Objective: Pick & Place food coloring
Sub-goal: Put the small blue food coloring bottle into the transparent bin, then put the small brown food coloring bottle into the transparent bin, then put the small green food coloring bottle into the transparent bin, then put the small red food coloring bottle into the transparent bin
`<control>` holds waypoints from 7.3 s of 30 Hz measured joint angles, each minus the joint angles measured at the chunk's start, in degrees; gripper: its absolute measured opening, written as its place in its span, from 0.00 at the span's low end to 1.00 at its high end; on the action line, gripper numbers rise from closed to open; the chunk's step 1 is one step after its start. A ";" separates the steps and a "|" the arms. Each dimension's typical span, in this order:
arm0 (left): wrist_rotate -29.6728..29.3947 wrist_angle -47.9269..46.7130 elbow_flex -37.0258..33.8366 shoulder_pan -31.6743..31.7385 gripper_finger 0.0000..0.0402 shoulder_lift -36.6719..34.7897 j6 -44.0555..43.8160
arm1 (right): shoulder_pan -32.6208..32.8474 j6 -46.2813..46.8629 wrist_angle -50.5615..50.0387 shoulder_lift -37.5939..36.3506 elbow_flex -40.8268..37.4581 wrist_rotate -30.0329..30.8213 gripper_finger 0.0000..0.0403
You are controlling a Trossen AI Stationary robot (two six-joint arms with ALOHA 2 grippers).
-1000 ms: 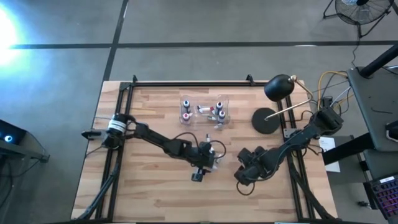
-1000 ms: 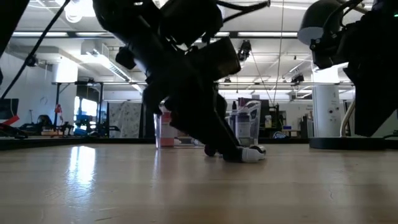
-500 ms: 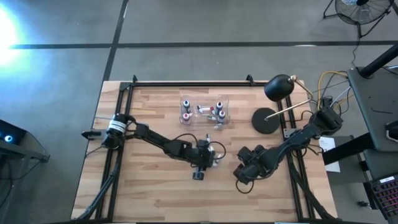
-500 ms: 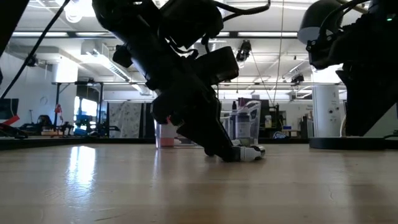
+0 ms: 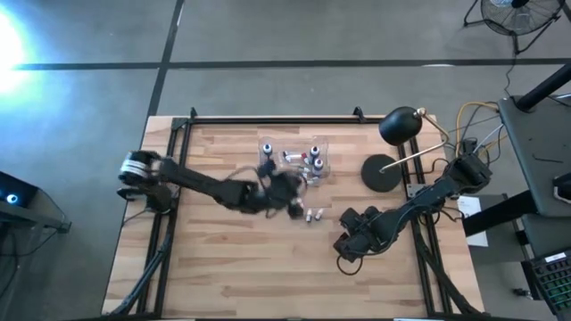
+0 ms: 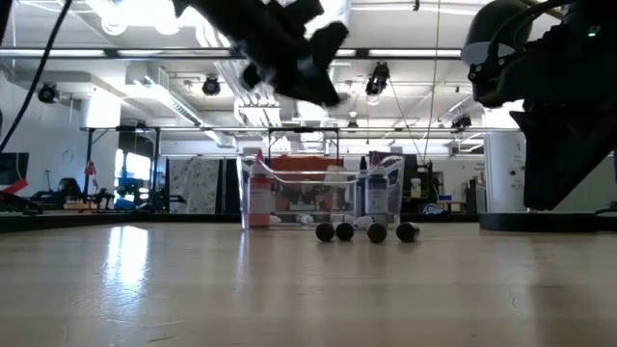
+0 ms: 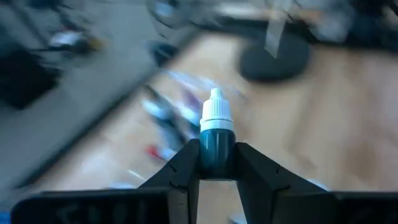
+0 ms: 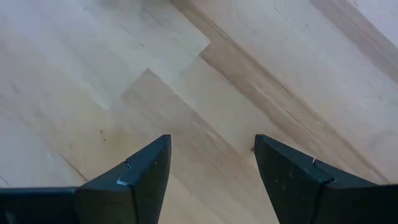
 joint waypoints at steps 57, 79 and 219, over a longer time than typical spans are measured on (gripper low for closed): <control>29.65 -5.10 -12.10 1.24 0.42 -11.21 -11.57 | -22.00 -104.84 12.54 11.47 5.85 -12.13 0.55; 26.66 -7.49 -12.10 0.61 0.42 -11.21 -13.07 | -22.88 -83.05 6.95 10.37 12.93 -7.28 0.14; 27.90 -16.48 3.81 0.98 0.41 14.41 -23.08 | -23.94 -51.60 -4.11 -5.95 7.76 3.07 0.57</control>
